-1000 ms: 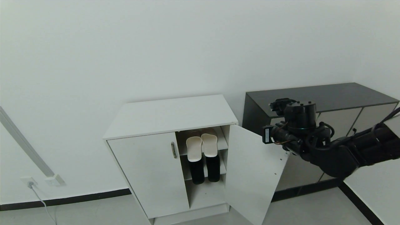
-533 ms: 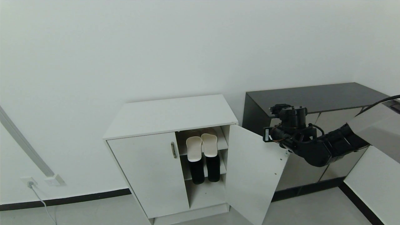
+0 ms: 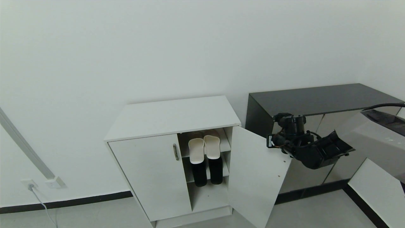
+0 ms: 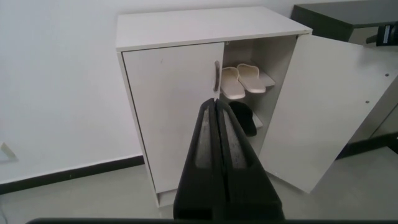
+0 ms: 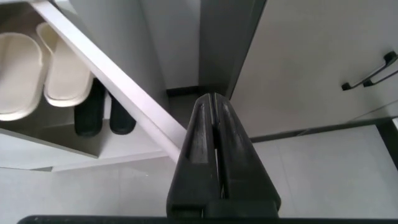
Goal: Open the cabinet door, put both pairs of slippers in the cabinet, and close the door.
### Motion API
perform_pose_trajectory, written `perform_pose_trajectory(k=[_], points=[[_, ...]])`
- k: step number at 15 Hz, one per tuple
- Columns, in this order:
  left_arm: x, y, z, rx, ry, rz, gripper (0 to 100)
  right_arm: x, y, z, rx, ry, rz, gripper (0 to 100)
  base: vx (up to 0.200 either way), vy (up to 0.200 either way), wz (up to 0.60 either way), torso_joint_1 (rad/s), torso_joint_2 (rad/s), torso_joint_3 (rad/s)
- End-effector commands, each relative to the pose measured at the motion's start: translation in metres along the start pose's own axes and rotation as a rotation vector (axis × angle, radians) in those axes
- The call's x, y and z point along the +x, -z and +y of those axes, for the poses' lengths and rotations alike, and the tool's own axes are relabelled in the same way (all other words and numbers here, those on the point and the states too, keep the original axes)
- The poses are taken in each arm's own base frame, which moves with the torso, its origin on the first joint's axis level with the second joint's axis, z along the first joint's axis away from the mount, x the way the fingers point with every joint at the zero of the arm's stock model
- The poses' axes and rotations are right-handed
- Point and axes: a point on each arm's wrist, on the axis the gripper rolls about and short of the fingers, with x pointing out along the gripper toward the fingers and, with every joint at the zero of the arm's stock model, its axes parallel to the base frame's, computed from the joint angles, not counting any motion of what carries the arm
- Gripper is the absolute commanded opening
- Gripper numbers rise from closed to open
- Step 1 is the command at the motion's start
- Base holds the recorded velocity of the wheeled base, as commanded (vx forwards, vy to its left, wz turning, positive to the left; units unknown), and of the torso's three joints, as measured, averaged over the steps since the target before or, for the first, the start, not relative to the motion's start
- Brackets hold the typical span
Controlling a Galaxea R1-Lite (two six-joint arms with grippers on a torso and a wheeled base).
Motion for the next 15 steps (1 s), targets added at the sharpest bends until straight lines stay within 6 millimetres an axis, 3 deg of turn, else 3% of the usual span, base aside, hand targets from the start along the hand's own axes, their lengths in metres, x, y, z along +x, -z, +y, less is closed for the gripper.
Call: perform_pose_trajectory(k=[1, 6, 15], points=[[0.000, 0.000, 0.000, 0.001, 0.000, 0.000, 0, 0.004, 0.007, 0.000, -0.004, 0.005, 0.016, 0, 0.000, 0.000, 0.00, 0.000, 0.00, 0.000], [0.000, 0.000, 0.000, 0.001, 0.000, 0.000, 0, -0.001, 0.012, 0.005, -0.016, -0.008, 0.036, 0, 0.000, 0.000, 0.00, 0.000, 0.00, 0.000], [0.000, 0.000, 0.000, 0.001, 0.000, 0.000, 0, -0.052, 0.033, 0.050, -0.032, -0.131, 0.086, 0, 0.000, 0.000, 0.00, 0.000, 0.00, 0.000]])
